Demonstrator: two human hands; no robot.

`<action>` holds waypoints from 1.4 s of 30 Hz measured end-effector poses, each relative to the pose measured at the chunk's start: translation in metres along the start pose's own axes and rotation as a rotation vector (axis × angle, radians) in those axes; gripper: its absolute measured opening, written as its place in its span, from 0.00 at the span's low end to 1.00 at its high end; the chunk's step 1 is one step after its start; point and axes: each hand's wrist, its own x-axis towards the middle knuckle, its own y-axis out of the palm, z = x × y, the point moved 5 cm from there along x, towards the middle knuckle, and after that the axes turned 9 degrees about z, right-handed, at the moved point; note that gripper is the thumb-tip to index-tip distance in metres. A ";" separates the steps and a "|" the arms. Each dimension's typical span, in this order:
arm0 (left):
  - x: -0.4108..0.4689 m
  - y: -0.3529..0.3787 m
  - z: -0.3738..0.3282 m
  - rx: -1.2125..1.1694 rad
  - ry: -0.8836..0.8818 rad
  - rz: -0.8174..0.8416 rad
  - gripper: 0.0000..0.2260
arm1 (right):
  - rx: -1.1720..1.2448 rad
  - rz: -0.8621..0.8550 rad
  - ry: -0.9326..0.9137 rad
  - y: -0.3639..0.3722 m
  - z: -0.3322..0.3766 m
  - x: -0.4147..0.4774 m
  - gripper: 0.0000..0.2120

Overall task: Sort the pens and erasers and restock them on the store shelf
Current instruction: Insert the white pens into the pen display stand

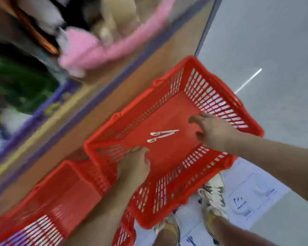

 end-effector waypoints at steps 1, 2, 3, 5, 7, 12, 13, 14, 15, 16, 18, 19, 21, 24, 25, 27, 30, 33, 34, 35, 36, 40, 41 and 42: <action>0.026 0.021 0.006 0.039 0.002 0.017 0.18 | -0.013 0.010 -0.009 0.021 -0.004 0.024 0.23; 0.052 0.043 0.012 0.086 0.004 0.034 0.19 | -0.024 0.030 -0.016 0.042 -0.007 0.047 0.23; 0.077 0.064 0.018 0.137 0.002 0.042 0.20 | -0.035 0.058 -0.025 0.065 -0.013 0.072 0.23; 0.115 0.096 0.026 0.215 -0.012 0.023 0.21 | -0.072 0.095 -0.048 0.104 -0.019 0.113 0.23; 0.140 0.116 0.034 0.263 -0.040 -0.025 0.21 | -0.134 0.100 -0.070 0.132 -0.024 0.144 0.22; 0.165 0.125 0.045 0.297 -0.021 -0.116 0.11 | -0.260 0.024 -0.091 0.158 -0.024 0.179 0.19; 0.167 0.124 0.048 0.294 -0.030 -0.080 0.10 | -0.276 0.042 -0.094 0.160 -0.024 0.179 0.18; 0.167 0.123 0.052 0.268 -0.053 -0.034 0.09 | -0.283 0.061 -0.082 0.160 -0.025 0.177 0.17; 0.166 0.122 0.055 0.237 -0.072 0.017 0.09 | -0.291 0.088 -0.052 0.160 -0.028 0.176 0.16; 0.164 0.122 0.056 0.210 -0.062 0.063 0.08 | -0.297 0.119 -0.021 0.160 -0.031 0.172 0.15; 0.157 0.124 0.053 0.163 0.009 0.135 0.10 | -0.253 0.185 0.027 0.162 -0.037 0.162 0.15; 0.152 0.124 0.051 0.130 0.030 0.160 0.10 | -0.185 0.195 0.069 0.159 -0.038 0.155 0.16; 0.139 0.118 0.045 -0.020 0.032 0.174 0.10 | -0.030 0.154 0.196 0.148 -0.043 0.139 0.16; 0.104 0.092 0.029 -0.218 -0.012 0.119 0.09 | 0.236 0.102 0.318 0.124 -0.038 0.111 0.14; 0.089 0.079 0.021 -0.261 -0.025 0.096 0.09 | 0.473 0.103 0.339 0.117 -0.032 0.101 0.12; 0.053 0.045 0.005 -0.327 -0.039 0.050 0.10 | 1.059 0.113 0.416 0.102 -0.012 0.074 0.09; 0.001 -0.007 -0.018 -0.345 0.018 -0.017 0.09 | 1.376 0.095 0.442 0.065 0.016 0.024 0.07; -0.049 -0.055 -0.043 -0.379 0.035 -0.041 0.10 | 1.586 0.142 0.377 0.016 0.048 -0.032 0.11; -0.066 -0.072 -0.051 -0.418 0.030 -0.052 0.10 | 1.647 0.160 0.367 -0.001 0.060 -0.052 0.14; -0.084 -0.091 -0.061 -0.458 0.034 -0.070 0.10 | 1.712 0.168 0.355 -0.019 0.073 -0.071 0.16; -0.103 -0.111 -0.071 -0.491 0.048 -0.090 0.09 | 1.788 0.163 0.342 -0.036 0.086 -0.091 0.18; -0.183 -0.194 -0.107 -0.523 0.114 -0.168 0.07 | 1.971 0.081 0.240 -0.115 0.134 -0.168 0.20; -0.204 -0.213 -0.114 -0.538 0.118 -0.179 0.07 | 1.943 0.057 0.213 -0.136 0.144 -0.187 0.17; -0.226 -0.232 -0.123 -0.579 0.132 -0.187 0.08 | 1.892 0.033 0.186 -0.156 0.154 -0.206 0.12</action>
